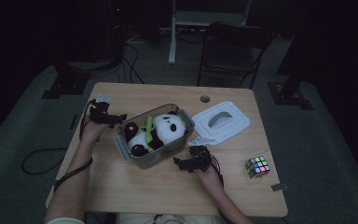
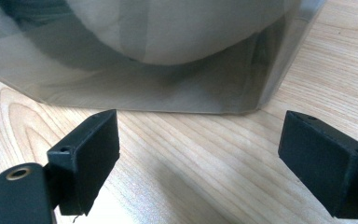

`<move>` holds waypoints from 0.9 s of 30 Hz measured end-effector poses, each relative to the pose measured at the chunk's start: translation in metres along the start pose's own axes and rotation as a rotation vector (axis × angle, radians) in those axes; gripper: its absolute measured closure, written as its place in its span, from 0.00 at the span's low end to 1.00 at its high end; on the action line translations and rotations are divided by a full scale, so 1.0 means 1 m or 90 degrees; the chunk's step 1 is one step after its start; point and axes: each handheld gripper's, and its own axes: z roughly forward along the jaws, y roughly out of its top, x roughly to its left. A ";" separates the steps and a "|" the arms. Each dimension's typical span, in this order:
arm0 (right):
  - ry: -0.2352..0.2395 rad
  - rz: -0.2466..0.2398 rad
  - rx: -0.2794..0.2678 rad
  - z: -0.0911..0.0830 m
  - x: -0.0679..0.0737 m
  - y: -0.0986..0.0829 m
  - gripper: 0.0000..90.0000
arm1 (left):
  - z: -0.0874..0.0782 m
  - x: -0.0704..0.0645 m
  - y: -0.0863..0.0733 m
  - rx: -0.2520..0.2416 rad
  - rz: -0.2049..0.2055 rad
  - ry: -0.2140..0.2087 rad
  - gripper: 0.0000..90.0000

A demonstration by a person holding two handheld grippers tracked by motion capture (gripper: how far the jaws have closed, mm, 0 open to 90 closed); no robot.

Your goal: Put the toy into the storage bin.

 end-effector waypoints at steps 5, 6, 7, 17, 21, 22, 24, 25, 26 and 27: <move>0.001 0.003 -0.003 -0.001 0.000 0.000 0.13 | 0.003 -0.007 -0.004 0.016 0.022 -0.011 0.00; 0.001 0.002 -0.002 -0.001 0.000 0.000 0.13 | 0.004 -0.009 -0.004 0.017 0.023 -0.011 0.01; 0.001 0.002 -0.003 -0.001 0.000 0.000 0.13 | 0.004 -0.010 -0.005 0.022 0.024 -0.009 0.01; 0.005 0.012 -0.013 -0.005 0.000 0.002 0.13 | -0.001 -0.024 -0.015 0.031 0.039 -0.020 0.01; 0.001 0.015 -0.014 -0.006 -0.002 0.002 0.13 | -0.006 -0.032 -0.020 0.033 0.050 -0.029 0.01; 0.000 0.014 -0.016 -0.006 -0.003 0.002 0.13 | -0.007 -0.035 -0.022 0.033 0.053 -0.029 0.01; 0.001 0.016 -0.016 -0.007 -0.004 0.002 0.13 | -0.010 -0.039 -0.024 0.032 0.060 -0.034 0.01; 0.004 0.014 -0.014 -0.007 -0.004 0.002 0.13 | -0.011 -0.041 -0.026 0.032 0.060 -0.035 0.01; 0.004 0.013 -0.011 -0.008 -0.004 0.002 0.13 | -0.012 -0.042 -0.027 0.028 0.061 -0.035 0.01; 0.002 0.013 -0.011 -0.009 -0.004 0.002 0.14 | -0.014 -0.044 -0.028 0.030 0.062 -0.036 0.01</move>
